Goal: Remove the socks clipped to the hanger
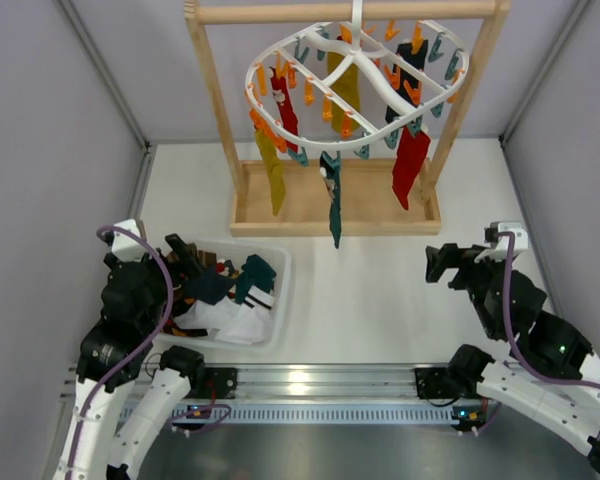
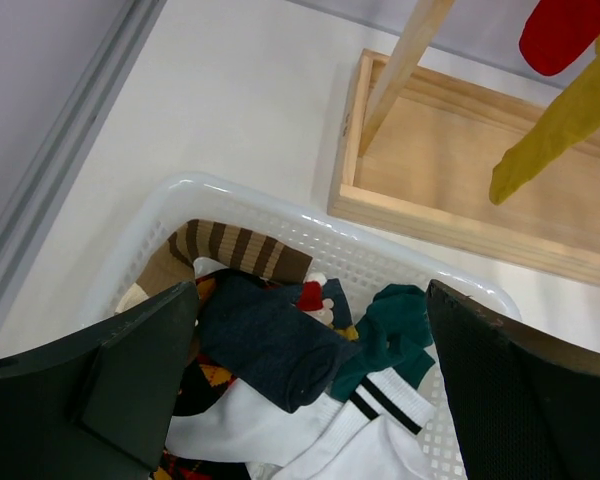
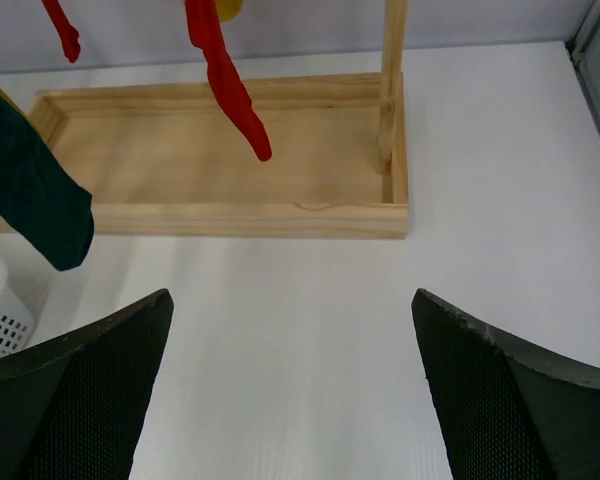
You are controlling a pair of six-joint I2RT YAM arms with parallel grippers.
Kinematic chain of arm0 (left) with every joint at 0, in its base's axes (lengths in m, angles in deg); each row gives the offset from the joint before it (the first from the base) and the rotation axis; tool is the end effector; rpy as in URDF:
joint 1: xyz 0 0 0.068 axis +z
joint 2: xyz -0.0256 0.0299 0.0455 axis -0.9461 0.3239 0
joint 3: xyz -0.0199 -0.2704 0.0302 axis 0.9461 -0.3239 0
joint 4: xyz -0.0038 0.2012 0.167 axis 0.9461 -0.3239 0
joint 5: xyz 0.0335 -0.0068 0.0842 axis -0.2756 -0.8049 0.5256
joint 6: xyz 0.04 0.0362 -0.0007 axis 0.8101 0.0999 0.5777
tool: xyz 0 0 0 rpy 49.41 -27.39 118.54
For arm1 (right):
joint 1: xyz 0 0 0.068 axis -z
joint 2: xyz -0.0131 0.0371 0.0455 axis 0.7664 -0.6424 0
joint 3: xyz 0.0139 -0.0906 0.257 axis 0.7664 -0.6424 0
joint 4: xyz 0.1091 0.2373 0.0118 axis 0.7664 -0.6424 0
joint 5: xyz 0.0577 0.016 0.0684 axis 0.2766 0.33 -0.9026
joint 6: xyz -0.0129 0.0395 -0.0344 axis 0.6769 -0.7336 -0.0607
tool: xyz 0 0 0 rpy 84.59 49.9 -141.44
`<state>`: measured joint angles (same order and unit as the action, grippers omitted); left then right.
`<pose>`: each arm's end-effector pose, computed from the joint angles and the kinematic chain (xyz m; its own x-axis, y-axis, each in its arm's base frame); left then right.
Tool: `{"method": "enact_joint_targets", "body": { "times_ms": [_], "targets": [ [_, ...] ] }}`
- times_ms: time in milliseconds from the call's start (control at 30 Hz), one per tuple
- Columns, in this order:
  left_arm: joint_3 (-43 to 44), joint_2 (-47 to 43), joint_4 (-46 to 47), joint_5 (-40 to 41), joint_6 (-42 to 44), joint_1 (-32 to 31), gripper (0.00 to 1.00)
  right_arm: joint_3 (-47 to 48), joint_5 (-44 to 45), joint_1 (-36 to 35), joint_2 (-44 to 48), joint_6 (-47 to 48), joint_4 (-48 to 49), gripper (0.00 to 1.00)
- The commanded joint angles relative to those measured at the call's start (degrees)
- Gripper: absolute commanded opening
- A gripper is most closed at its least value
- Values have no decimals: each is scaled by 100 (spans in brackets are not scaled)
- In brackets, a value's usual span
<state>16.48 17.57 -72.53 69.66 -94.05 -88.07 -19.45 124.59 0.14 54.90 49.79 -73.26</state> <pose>0.0751 -0.0087 0.3566 -0.2104 -0.2610 -0.9421 -0.1625 0.9596 -0.2295 0.0644 0.0388 0.3462 -0.1685 0.1043 -0.9802 -0.0937 0.9882 0.1212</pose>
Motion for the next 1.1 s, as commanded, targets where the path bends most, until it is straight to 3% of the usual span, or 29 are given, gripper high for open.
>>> {"method": "enact_joint_targets", "body": {
  "times_ms": [0,133,167,233,300,400,533,733,867,900,1033,1067],
  "targets": [
    [-30,3,194,60,-310,-8,99,-244,-182,-38,-4,-62,835,100],
    [-64,-6,212,129,-372,1,99,-938,-331,-30,14,-88,1941,99],
    [-82,3,203,182,-381,1,99,-1078,-480,-38,-21,-132,2631,99],
    [-126,3,203,226,-381,1,99,-1526,-1514,-30,-152,-98,3460,99],
    [-161,12,194,174,-381,1,99,-1598,-2637,-30,-713,34,4479,100],
    [-213,47,194,7,-372,1,99,-916,-3091,-47,-1987,148,4519,100],
    [-214,292,238,-511,-267,-8,99,-413,-2303,-371,-3515,465,4949,100],
    [-223,434,229,-697,-249,-52,99,-43,-1431,-443,-4721,773,5581,99],
    [-240,337,229,-662,-240,-69,99,10,-1536,-443,-5145,686,5976,77],
    [-240,328,238,-540,-240,-69,99,-51,-1545,-451,-5198,650,6082,64],
    [-214,381,229,-407,-231,-69,99,-192,-1343,-451,-5470,536,6461,56],
    [-179,416,229,-450,-240,-69,99,-192,-1308,-452,-5523,483,6488,42]
  ]
}}
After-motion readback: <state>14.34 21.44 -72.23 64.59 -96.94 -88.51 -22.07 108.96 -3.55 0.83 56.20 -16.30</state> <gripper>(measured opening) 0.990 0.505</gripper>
